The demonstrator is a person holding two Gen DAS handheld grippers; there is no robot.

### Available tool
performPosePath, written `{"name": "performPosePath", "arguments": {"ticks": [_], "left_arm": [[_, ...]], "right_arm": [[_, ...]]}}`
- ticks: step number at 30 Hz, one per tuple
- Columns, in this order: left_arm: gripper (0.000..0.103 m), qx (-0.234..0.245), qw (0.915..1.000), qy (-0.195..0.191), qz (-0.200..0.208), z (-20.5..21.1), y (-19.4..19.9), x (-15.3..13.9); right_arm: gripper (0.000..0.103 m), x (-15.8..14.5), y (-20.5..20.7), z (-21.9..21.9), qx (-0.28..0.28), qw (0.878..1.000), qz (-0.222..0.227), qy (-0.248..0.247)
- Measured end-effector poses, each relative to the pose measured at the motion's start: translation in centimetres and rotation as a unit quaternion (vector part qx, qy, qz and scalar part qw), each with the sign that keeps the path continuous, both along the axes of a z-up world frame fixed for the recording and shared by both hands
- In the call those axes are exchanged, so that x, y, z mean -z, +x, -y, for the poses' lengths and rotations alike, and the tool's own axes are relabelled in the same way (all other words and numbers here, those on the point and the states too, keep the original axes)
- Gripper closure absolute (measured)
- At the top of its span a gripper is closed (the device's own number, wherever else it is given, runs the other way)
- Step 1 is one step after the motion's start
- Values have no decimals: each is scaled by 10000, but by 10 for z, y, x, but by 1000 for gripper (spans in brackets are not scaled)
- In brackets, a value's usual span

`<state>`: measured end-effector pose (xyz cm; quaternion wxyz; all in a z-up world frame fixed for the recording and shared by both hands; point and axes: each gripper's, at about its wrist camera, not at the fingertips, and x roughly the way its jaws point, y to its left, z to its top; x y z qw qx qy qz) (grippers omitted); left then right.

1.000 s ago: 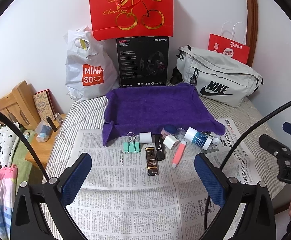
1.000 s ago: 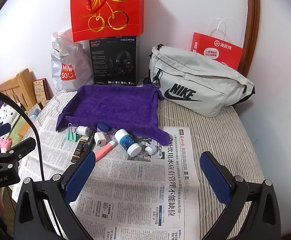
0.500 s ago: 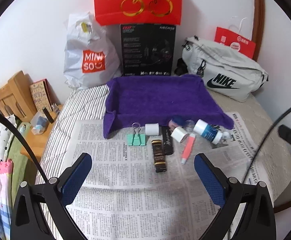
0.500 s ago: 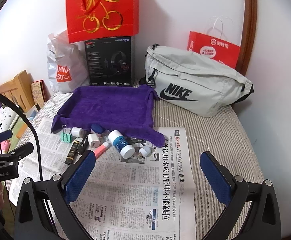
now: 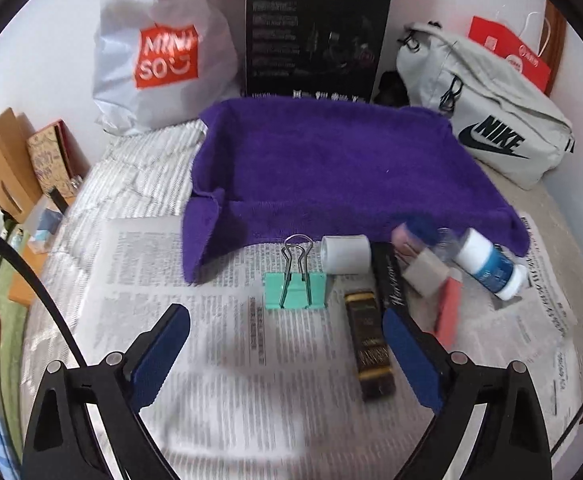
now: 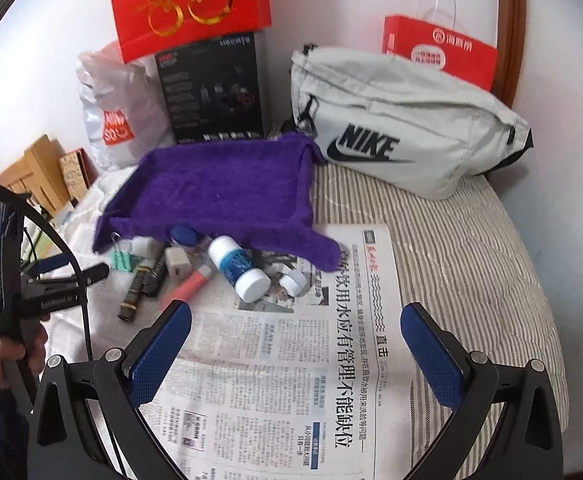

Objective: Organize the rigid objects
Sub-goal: 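Lower the left gripper onto the green binder clip and close it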

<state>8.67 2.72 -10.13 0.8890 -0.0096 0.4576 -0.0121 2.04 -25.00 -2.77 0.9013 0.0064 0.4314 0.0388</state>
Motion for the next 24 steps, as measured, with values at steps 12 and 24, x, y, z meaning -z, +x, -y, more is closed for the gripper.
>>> {"name": "performPosePath", "arguments": {"ticks": [12,24], "left_arm": [[24,189,9997,2,149,3,24,38],[61,261,9991,170,295,7,22,35]], "right_arm": [[0,38,25,16,206,9982,-553,105],[0,51,41,21,217,9974,-687,-54]]}}
